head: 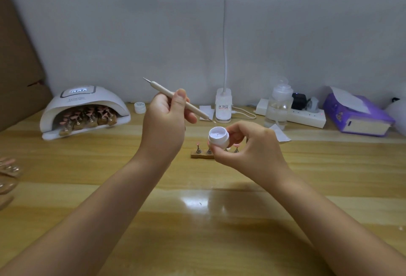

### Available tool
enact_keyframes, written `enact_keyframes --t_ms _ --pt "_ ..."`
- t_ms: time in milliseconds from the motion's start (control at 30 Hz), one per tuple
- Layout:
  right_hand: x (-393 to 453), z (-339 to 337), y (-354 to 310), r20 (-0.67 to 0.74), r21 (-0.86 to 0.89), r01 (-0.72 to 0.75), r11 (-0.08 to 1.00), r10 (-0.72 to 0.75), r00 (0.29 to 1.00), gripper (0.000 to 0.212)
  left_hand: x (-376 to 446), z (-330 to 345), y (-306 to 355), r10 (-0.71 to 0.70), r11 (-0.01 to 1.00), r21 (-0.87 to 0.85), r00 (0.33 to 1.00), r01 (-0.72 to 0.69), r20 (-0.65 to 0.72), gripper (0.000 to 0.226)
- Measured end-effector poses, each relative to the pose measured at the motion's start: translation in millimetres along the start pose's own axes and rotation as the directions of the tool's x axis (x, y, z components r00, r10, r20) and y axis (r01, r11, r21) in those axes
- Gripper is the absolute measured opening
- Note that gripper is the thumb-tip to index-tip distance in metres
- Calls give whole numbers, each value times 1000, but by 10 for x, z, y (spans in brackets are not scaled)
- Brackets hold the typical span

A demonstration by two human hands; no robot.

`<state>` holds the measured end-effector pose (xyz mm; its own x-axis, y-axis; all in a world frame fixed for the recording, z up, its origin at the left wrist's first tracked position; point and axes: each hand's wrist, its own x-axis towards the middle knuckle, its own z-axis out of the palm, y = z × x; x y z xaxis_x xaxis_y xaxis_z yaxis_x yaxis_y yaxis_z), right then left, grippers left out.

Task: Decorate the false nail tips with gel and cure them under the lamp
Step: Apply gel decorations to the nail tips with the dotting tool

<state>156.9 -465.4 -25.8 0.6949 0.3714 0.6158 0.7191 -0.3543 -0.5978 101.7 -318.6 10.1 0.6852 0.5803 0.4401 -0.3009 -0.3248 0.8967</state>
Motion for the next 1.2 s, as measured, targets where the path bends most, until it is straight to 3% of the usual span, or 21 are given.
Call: enact_keyframes --t_ms 233,467,767,967,1200 --pt "2 16 -2 20 100 -100 990 99 995 26 54 -32 -5 -5 1000 -27 1000 5 0 24" --pt "1 33 13 27 93 -130 987 128 991 27 67 -70 26 127 986 -115 992 -122 30 16" --pt "16 11 28 7 123 -154 980 154 988 29 -33 -11 -94 70 992 -111 994 -60 89 23" --pt "28 5 43 -5 99 -152 983 153 988 30 -5 -4 -117 -123 967 -217 990 136 74 28" --pt "41 -33 27 -10 102 -155 983 156 988 36 -17 36 -79 -337 842 -407 934 354 115 28"
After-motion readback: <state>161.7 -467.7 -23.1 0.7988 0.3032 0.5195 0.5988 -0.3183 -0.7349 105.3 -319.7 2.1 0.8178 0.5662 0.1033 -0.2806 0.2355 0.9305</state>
